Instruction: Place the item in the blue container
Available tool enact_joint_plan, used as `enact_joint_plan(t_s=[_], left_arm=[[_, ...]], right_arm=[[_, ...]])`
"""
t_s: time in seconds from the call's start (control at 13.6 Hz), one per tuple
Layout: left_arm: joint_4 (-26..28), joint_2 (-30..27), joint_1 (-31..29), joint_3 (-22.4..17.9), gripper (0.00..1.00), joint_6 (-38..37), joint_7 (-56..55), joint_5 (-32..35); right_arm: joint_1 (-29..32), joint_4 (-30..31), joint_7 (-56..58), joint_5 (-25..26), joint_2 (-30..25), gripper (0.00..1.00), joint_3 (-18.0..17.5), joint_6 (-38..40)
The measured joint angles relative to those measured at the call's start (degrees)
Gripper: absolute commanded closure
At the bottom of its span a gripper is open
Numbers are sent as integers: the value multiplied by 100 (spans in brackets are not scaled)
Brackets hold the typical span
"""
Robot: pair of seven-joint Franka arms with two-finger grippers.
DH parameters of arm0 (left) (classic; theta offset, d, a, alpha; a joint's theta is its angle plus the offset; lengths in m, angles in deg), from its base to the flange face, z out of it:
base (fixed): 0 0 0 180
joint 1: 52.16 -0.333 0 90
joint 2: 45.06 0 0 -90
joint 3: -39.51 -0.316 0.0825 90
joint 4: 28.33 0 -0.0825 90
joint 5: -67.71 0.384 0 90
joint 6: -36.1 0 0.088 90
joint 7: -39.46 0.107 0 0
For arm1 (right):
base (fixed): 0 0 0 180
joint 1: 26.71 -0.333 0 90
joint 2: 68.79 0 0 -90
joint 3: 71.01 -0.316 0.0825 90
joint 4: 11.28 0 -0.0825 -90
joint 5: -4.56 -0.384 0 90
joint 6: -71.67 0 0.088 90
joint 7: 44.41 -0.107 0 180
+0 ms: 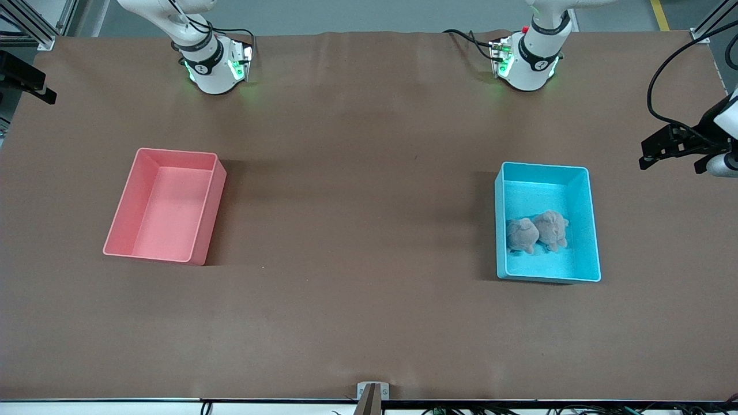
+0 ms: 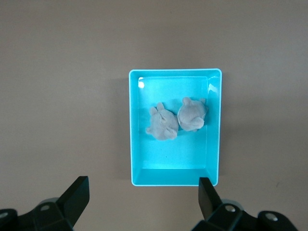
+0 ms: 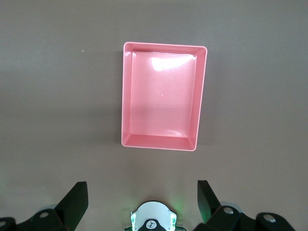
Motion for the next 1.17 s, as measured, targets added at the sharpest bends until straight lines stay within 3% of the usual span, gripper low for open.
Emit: enact_joint_plan(t_s=[1.17], left_arm=[[-114, 0, -111, -26, 0, -3, -451, -58]], right_arm=[[0, 0, 0, 0, 0, 0, 0, 4]])
